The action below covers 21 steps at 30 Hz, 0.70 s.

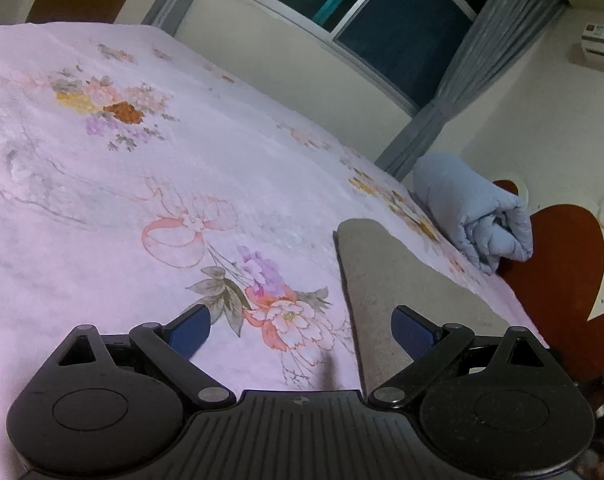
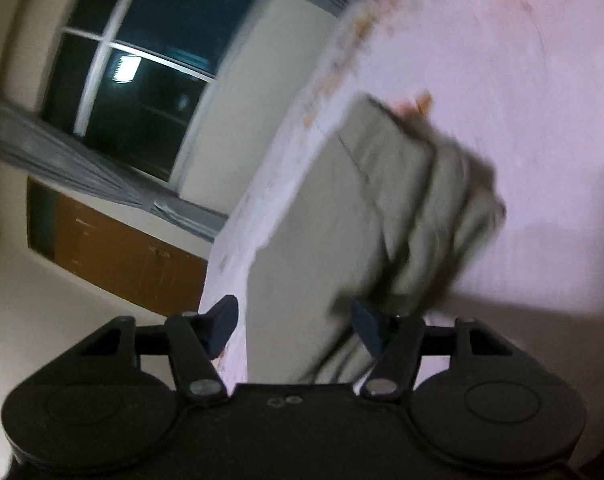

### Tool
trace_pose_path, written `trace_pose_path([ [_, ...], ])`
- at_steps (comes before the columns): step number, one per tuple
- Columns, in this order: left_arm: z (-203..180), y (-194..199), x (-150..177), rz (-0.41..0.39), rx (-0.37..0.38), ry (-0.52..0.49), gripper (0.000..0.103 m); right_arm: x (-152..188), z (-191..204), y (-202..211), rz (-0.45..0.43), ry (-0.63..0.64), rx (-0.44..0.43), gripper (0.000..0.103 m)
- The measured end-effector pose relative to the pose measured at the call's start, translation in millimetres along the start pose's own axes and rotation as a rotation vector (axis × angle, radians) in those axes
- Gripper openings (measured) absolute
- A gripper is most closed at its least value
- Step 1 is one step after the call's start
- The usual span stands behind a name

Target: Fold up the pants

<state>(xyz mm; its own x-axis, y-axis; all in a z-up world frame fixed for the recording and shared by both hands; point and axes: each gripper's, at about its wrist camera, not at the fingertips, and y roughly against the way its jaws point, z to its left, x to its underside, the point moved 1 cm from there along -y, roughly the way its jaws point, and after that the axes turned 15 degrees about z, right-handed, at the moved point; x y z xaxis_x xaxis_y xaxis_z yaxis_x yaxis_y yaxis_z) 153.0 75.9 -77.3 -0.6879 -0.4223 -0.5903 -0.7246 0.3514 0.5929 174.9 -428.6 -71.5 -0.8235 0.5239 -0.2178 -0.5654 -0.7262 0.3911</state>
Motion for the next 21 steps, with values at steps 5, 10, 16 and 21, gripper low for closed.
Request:
trace_pose_path([
  [5,10,7,2,-0.030,-0.001,0.054,0.096,-6,-8,-18,0.019,-0.048,-0.011,0.049],
  [10,10,8,3,-0.026,-0.006,0.057,0.096,-5,7,-14,0.002,0.039,-0.076,0.002],
  [16,-11,8,10,0.004,-0.025,-0.046,0.096,1,-33,-16,0.045,-0.058,0.054,0.000],
  [21,-35,11,23,0.027,-0.047,-0.169,0.096,7,-1,25,-0.035,0.069,0.099,0.011],
])
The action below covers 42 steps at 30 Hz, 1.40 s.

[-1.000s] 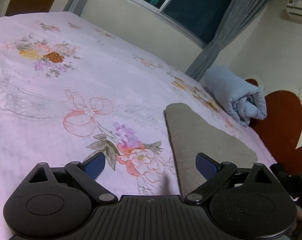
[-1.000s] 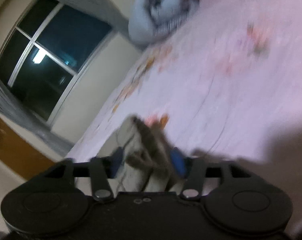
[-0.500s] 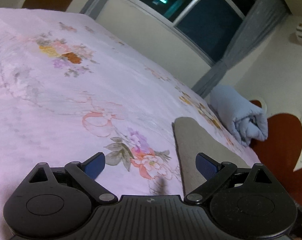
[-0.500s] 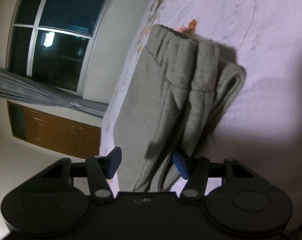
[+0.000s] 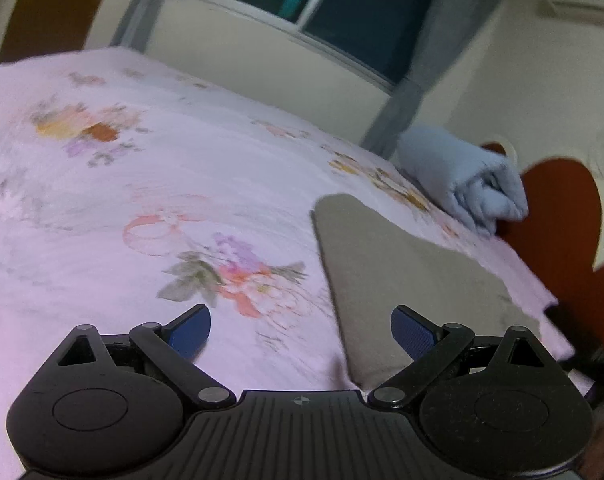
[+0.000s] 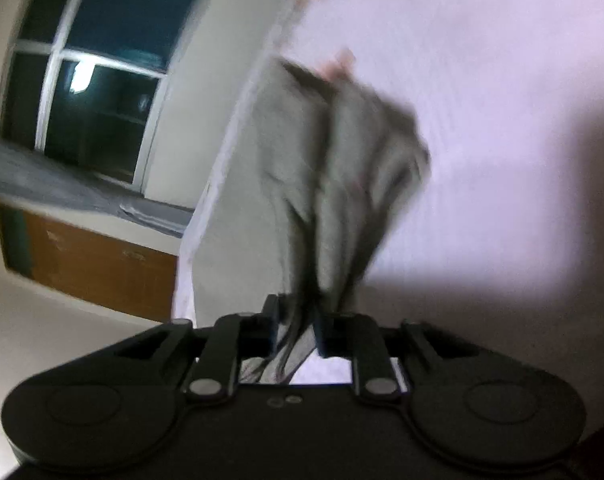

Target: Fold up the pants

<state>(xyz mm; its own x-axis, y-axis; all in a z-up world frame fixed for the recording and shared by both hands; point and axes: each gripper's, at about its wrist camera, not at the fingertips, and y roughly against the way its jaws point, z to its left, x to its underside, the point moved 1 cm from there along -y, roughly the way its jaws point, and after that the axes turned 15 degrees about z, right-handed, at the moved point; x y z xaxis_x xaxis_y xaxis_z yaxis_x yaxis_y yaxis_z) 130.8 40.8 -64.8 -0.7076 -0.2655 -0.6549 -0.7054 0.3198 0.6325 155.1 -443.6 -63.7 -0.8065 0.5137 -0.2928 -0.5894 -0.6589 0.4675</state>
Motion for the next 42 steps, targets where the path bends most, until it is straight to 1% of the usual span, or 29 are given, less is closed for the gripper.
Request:
trace_pose_path([
  [1,-6,-2,0,0.003,0.003,-0.026,0.096,-4,14,11,-0.031,0.075,0.005,0.014],
  [2,-13,-4,0,0.005,0.003,-0.052,0.096,-11,25,15,-0.040,0.118,0.008,0.015],
  [3,-20,-8,-2,0.007,-0.006,-0.080,0.096,-22,37,14,-0.030,0.162,0.009,0.015],
  [5,-33,-18,-12,-0.006,-0.059,-0.103,0.096,-42,55,4,-0.026,0.255,0.028,0.017],
  [6,-37,-22,-21,-0.015,-0.080,-0.092,0.096,-55,69,-4,-0.020,0.317,0.077,0.018],
  [8,-41,-30,-48,-0.031,-0.110,-0.044,0.096,-72,90,-19,-0.005,0.392,0.179,0.018],
  [10,-46,-43,-72,-0.010,-0.125,-0.008,0.096,-80,108,-37,-0.011,0.493,0.303,0.019],
  [11,-51,-50,-82,0.000,-0.126,0.001,0.096,-84,113,-46,0.001,0.528,0.339,0.019],
  [12,-58,-58,-91,0.015,-0.128,-0.005,0.096,-86,119,-57,0.022,0.565,0.379,0.019],
  [15,-81,-87,-113,0.058,-0.167,-0.053,0.096,-85,132,-96,0.069,0.672,0.490,0.021],
  [18,-99,-114,-130,0.087,-0.203,-0.096,0.096,-82,144,-130,0.106,0.789,0.561,0.025],
  [19,-102,-126,-136,0.111,-0.219,-0.109,0.096,-78,148,-138,0.124,0.824,0.605,0.027],
  [20,-102,-141,-139,0.154,-0.244,-0.119,0.096,-79,146,-150,0.155,0.842,0.641,0.027],
  [21,-100,-155,-141,0.203,-0.275,-0.127,0.096,-82,138,-157,0.186,0.839,0.670,0.026],
  [22,-97,-166,-140,0.238,-0.301,-0.132,0.097,-87,127,-164,0.222,0.824,0.718,0.020],
  [23,-91,-173,-137,0.254,-0.293,-0.130,0.098,-92,116,-166,0.239,0.810,0.723,0.007],
  [24,-88,-175,-137,0.262,-0.281,-0.121,0.100,-96,108,-164,0.239,0.801,0.711,0.002],
  [26,-84,-168,-133,0.238,-0.263,-0.110,0.102,-94,101,-153,0.229,0.806,0.676,0.000],
  [27,-84,-162,-132,0.224,-0.261,-0.104,0.102,-93,101,-140,0.206,0.781,0.622,0.000],
  [28,-84,-153,-130,0.211,-0.261,-0.101,0.102,-94,102,-125,0.174,0.744,0.545,0.004],
  [29,-85,-145,-128,0.201,-0.260,-0.100,0.102,-96,103,-110,0.142,0.718,0.488,0.026],
  [30,-86,-134,-124,0.187,-0.253,-0.104,0.102,-94,103,-91,0.090,0.697,0.460,0.040],
  [31,-87,-124,-119,0.180,-0.249,-0.109,0.102,-93,103,-74,0.054,0.679,0.452,0.074],
  [32,-84,-117,-116,0.182,-0.248,-0.111,0.102,-92,100,-61,0.032,0.661,0.424,0.093],
  [33,-82,-108,-112,0.178,-0.237,-0.110,0.102,-90,93,-45,0.021,0.637,0.371,0.096],
  [34,-79,-99,-107,0.177,-0.223,-0.102,0.102,-90,85,-33,0.023,0.609,0.329,0.096],
  [37,-66,-86,-93,0.189,-0.221,-0.080,0.103,-94,51,-4,0.057,0.463,0.250,0.096],
  [39,-60,-80,-82,0.201,-0.231,-0.067,0.103,-95,27,12,0.063,0.365,0.221,0.096],
  [42,-53,-73,-69,0.204,-0.229,-0.038,0.103,-91,9,26,0.058,0.286,0.188,0.095],
])
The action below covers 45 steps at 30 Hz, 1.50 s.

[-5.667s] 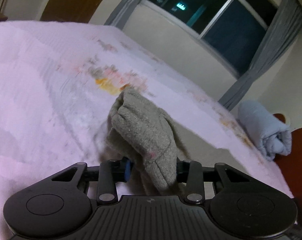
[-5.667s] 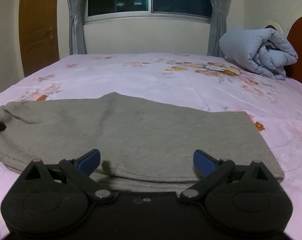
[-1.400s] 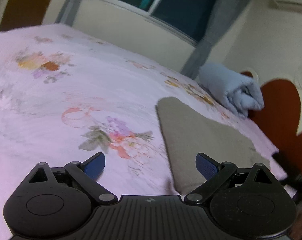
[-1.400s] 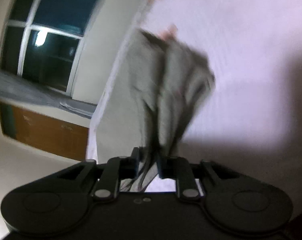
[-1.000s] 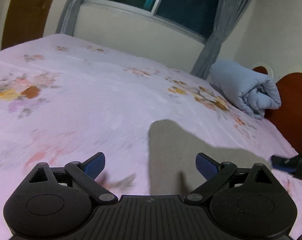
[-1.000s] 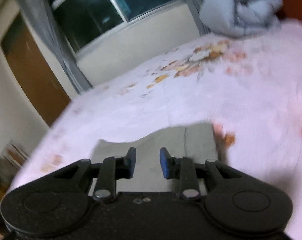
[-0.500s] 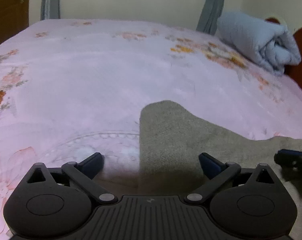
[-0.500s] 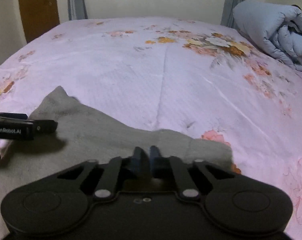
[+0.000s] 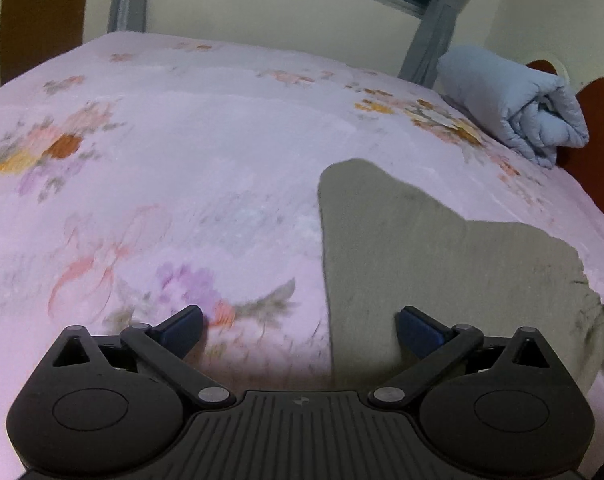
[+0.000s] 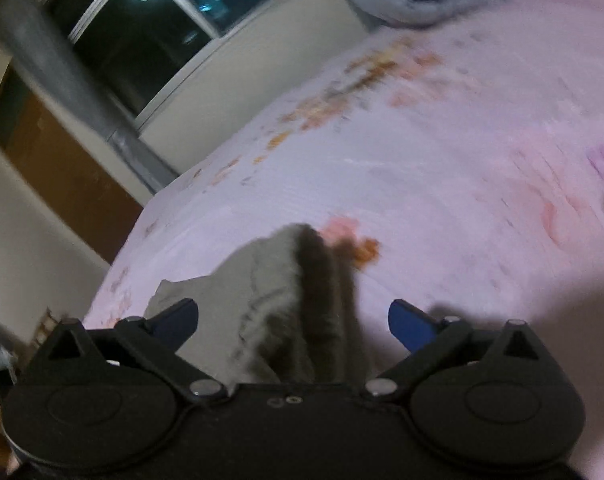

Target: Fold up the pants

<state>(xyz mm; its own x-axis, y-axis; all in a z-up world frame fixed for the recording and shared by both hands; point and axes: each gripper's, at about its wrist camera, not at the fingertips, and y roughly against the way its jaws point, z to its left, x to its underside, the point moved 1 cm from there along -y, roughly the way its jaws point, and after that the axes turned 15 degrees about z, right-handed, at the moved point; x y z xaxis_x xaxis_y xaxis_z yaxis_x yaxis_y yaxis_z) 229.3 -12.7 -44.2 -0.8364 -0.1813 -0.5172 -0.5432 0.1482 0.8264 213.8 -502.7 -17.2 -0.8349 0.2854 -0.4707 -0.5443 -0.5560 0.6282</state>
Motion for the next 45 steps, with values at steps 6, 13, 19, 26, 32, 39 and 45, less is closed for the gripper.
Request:
trace_pose_path([
  [6,5,0,15,-0.008,0.093,0.072,0.103,2,-18,-9,0.044,-0.074,-0.075,0.096],
  [13,-3,-23,7,0.031,0.207,0.113,0.103,-1,-41,-28,0.079,-0.189,-0.149,0.097],
  [19,7,-46,-9,0.060,0.388,0.217,0.103,-9,-37,-48,0.156,-0.180,-0.219,0.098],
  [26,4,-80,-29,0.134,0.574,0.256,0.103,-25,-39,-82,0.262,-0.204,-0.385,0.098],
  [32,-13,-92,-41,0.159,0.515,0.202,0.073,-38,-35,-93,0.339,-0.183,-0.397,0.098],
  [39,-18,-84,-42,0.130,0.483,0.168,0.025,-39,5,-96,0.400,-0.004,-0.278,0.043],
  [45,-12,-52,-54,0.036,0.536,0.147,0.024,-55,48,-78,0.351,0.134,-0.284,0.040],
])
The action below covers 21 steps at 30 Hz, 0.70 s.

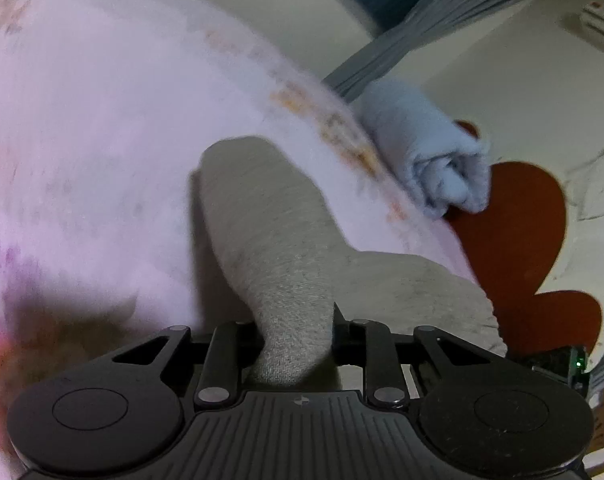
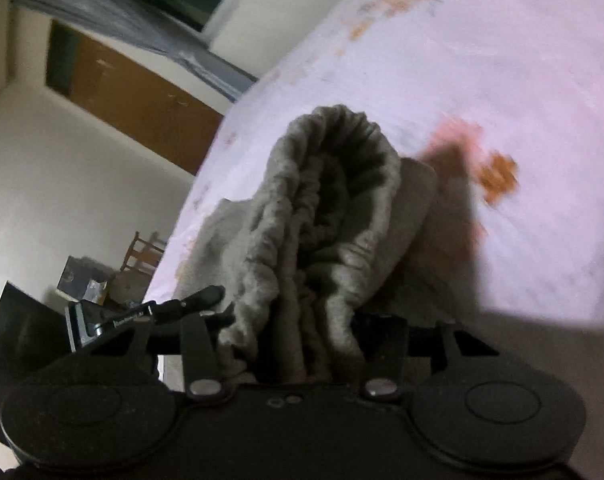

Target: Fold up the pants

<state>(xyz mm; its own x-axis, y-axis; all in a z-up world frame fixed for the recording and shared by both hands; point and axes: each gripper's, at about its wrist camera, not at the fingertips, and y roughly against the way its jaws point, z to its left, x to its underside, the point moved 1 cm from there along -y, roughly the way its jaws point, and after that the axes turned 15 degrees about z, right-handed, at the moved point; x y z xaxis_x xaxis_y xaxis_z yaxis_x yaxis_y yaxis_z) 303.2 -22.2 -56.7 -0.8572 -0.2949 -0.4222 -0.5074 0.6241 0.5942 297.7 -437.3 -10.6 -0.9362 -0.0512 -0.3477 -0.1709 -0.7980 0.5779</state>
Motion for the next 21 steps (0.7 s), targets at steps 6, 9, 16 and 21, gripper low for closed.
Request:
trace_pose_path([
  [6,8,45,-52,-0.114,-0.005,-0.024,0.024,-58,32,-16,-0.009,0.087,-0.040,0.039],
  [9,30,60,-80,-0.143,-0.045,-0.017,0.024,-98,35,-47,0.001,0.097,-0.085,0.039],
  [16,105,43,-121,-0.106,-0.161,0.063,0.025,-154,-1,-145,0.095,0.023,-0.093,0.039],
  [21,146,21,-109,-0.066,-0.084,0.089,0.046,-145,-47,-159,0.091,-0.090,-0.121,0.038],
])
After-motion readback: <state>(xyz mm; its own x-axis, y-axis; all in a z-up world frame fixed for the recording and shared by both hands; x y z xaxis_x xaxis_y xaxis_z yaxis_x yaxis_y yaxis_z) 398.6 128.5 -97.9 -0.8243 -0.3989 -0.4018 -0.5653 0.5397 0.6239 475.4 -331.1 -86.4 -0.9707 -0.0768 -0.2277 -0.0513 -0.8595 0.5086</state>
